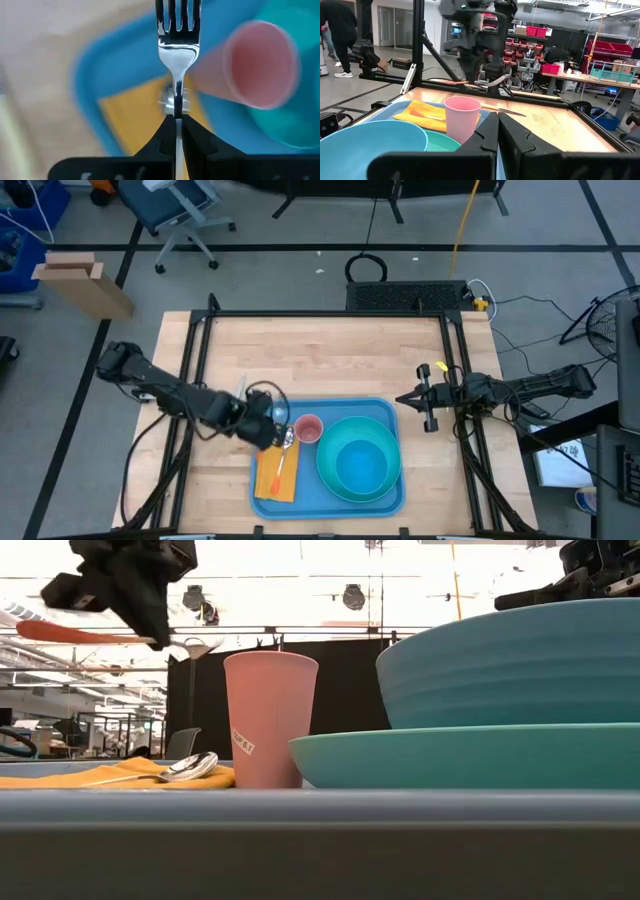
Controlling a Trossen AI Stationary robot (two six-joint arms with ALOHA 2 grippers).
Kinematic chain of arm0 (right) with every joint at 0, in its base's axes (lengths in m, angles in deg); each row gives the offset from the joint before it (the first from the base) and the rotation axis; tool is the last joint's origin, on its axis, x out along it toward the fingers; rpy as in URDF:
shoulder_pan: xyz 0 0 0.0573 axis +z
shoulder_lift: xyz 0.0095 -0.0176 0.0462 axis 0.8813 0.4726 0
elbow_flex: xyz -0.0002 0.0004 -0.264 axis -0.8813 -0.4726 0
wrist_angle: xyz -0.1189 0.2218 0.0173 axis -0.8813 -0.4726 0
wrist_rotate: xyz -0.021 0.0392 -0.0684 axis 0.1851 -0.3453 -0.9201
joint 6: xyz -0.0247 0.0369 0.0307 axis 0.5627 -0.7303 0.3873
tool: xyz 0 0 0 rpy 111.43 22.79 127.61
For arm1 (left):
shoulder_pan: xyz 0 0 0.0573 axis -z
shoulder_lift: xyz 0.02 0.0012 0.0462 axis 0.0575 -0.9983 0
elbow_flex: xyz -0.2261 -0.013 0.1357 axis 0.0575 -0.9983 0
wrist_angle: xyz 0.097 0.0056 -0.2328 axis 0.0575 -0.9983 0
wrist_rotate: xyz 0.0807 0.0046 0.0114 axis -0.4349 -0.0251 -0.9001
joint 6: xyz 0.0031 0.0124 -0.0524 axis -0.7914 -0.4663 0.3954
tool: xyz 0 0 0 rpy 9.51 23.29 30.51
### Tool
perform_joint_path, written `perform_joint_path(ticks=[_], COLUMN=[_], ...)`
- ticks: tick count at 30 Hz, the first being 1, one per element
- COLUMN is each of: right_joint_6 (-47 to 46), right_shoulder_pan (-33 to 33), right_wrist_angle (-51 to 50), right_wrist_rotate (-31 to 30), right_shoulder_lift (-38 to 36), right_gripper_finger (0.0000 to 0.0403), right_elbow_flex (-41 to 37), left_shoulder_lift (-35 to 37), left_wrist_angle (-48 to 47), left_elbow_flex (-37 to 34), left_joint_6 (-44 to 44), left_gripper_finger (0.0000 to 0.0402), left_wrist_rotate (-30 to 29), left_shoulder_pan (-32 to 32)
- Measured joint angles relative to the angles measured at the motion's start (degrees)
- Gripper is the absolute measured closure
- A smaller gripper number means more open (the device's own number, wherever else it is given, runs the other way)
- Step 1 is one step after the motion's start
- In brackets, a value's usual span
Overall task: Set up tray
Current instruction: Put the orange fork to the left of the orange spoon on top of the yellow table napkin on the blue serving tray
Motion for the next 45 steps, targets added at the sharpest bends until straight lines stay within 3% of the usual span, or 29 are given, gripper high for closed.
perform_joint_path(ticks=[8, 17, 25, 36, 45], right_joint_6=[-0.42, -0.42, -0.42, -0.44, -0.42], right_shoulder_pan=[0.0, -0.02, 0.0, 0.0, -0.01], right_wrist_angle=[0.2, 0.19, -0.15, -0.17, -0.15], right_wrist_rotate=[0.0, 0.0, 0.0, 0.0, 0.0], right_shoulder_lift=[-0.06, -0.06, -0.04, -0.02, -0.02], right_gripper_finger=[0.0403, 0.0403, 0.0403, 0.0403, 0.0403], right_elbow_flex=[-0.02, 0.0, -0.01, -0.02, -0.01], left_shoulder_lift=[-6.4, -18.08, -17.37, -17.3, -17.79], left_wrist_angle=[11.87, 18.25, 17.83, 15.14, 10.71], left_elbow_flex=[-2.47, -2.06, -2.06, -2.04, -2.04], left_joint_6=[9.67, 13.0, 13.8, 24.9, 27.32], left_gripper_finger=[0.0392, 0.0388, 0.0391, 0.0391, 0.0393], left_wrist_rotate=[-6.84, -4.52, -6.13, -7.02, -4.78], left_shoulder_pan=[7.85, 9.02, 9.71, 14.05, 14.15])
